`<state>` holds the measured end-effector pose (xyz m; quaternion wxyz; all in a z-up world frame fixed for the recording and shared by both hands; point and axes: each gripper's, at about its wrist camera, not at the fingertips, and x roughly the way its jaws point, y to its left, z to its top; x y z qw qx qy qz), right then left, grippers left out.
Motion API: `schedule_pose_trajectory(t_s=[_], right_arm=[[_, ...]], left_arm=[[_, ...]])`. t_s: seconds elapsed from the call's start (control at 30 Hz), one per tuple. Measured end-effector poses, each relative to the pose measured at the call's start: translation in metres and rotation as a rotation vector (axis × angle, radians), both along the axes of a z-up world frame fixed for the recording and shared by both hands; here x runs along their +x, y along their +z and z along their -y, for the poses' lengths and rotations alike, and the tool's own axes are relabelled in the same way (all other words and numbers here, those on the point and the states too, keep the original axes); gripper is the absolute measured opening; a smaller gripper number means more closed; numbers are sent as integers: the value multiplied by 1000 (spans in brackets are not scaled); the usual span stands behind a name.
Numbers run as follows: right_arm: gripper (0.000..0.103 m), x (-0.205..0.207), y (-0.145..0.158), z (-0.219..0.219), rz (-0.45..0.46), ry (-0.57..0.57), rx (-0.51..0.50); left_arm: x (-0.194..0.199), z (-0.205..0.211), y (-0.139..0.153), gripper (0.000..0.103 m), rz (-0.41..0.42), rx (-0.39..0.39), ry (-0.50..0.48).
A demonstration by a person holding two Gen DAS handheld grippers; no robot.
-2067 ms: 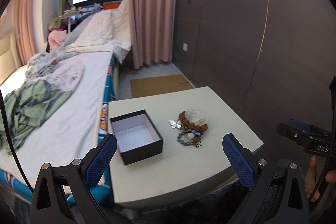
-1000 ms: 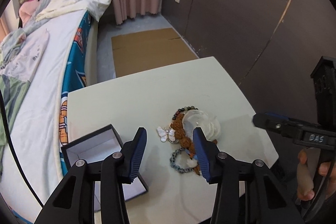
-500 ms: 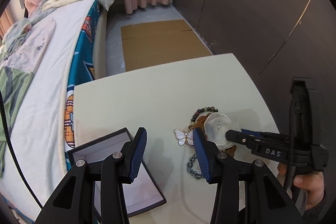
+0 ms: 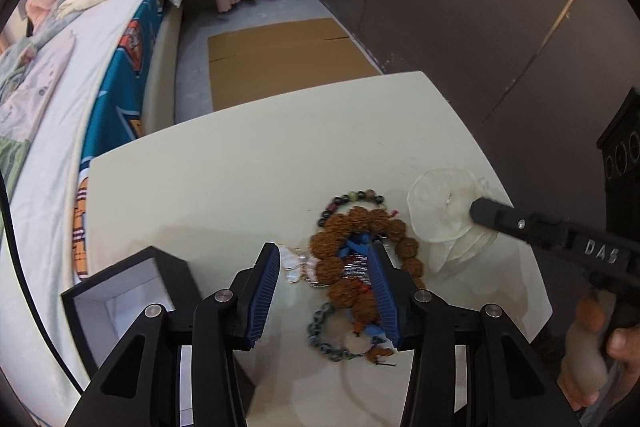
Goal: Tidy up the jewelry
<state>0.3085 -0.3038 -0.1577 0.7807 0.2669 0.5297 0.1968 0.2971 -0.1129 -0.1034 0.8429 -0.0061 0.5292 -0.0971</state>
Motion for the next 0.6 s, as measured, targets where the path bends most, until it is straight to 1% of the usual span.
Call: schedule_pose_trajectory(t_s=[0.07, 0.1, 0.13, 0.27, 0.37, 0.43, 0.5, 0.53, 0.57, 0.6], right_arm=[[4, 0, 2, 4, 1, -23, -2], [4, 0, 4, 5, 4, -31, -6], [4, 0, 5, 7, 8, -39, -7], [4, -2, 11, 14, 17, -64, -3], [4, -4, 16, 20, 27, -75, -1], [4, -5, 19, 22, 30, -82, 2], [4, -7, 22, 25, 37, -86, 4], [4, -8, 23, 27, 40, -87, 4], [4, -9, 25, 26, 45, -86, 3], [4, -9, 26, 28, 48, -85, 2]], left_arm=[[-1, 12, -1, 47, 5, 10, -42], [-2, 18, -3, 44, 9, 16, -66], [-3, 22, -4, 38, 10, 20, -83], [0, 37, -18, 27, -29, 25, -129], [-1, 46, -28, 27, -54, 36, -159], [-1, 52, -38, 26, -74, 80, -175], [-2, 54, -43, 26, -65, 116, -170], [0, 54, -46, 26, -80, 138, -165], [1, 55, -46, 26, -73, 152, -167], [3, 57, -47, 26, -83, 163, -168]])
